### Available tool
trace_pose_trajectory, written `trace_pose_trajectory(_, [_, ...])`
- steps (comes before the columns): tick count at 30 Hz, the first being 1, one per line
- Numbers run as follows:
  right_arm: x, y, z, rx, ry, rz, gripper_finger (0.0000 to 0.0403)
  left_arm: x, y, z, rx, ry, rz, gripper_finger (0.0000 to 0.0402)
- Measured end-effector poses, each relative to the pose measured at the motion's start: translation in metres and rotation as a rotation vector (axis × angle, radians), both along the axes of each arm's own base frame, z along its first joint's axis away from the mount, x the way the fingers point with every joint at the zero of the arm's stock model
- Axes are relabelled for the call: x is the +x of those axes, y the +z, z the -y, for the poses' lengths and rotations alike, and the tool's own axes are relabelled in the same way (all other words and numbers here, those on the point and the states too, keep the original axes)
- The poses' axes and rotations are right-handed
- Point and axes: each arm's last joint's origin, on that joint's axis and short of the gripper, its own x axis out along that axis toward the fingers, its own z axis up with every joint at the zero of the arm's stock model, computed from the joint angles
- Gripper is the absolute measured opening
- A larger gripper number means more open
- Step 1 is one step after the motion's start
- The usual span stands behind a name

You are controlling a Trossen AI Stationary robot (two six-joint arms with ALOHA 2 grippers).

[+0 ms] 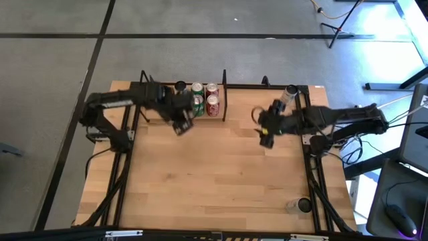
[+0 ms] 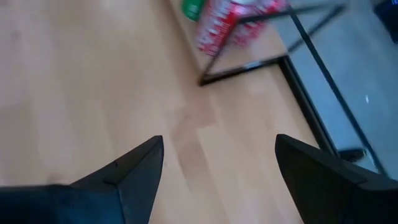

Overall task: Place canned beverage on shelf
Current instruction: Put the right white-yellow soda can on the shelf aligned with the other white-yellow soda can

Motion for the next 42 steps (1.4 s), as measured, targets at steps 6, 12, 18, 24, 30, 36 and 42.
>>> trace_pose_trajectory(6, [-0.001, -0.001, 0.031, 0.04, -0.086, -0.029, 0.0298, -0.012, -0.008, -0.053, -0.001, 0.055, -0.039, 0.0221])
trace_pose_trajectory(12, [-0.003, -0.001, 0.049, -0.009, -0.081, -0.065, 0.0298, -0.017, -0.022, -0.082, -0.027, 0.105, -0.008, 0.0222])
trace_pose_trajectory(18, [-0.004, -0.001, 0.063, -0.002, -0.019, -0.082, 0.0298, -0.016, -0.044, -0.098, -0.036, 0.138, 0.007, 0.0222])
trace_pose_trajectory(24, [-0.003, 0.001, 0.075, 0.016, 0.0, -0.041, 0.0298, -0.018, -0.06, -0.104, -0.074, 0.153, 0.02, 0.0223])
trace_pose_trajectory(30, [-0.004, 0.002, 0.083, 0.031, -0.001, -0.028, 0.0298, -0.014, -0.062, -0.106, -0.036, 0.14, 0.057, 0.0227])
trace_pose_trajectory(36, [-0.005, 0.002, 0.084, 0.048, 0.009, -0.024, 0.0298, -0.011, -0.062, -0.107, -0.033, 0.125, 0.078, 0.0268])
trace_pose_trajectory(42, [-0.005, 0.002, 0.084, 0.038, 0.004, -0.027, 0.0298, -0.013, -0.058, -0.106, -0.045, 0.104, 0.068, 0.03])
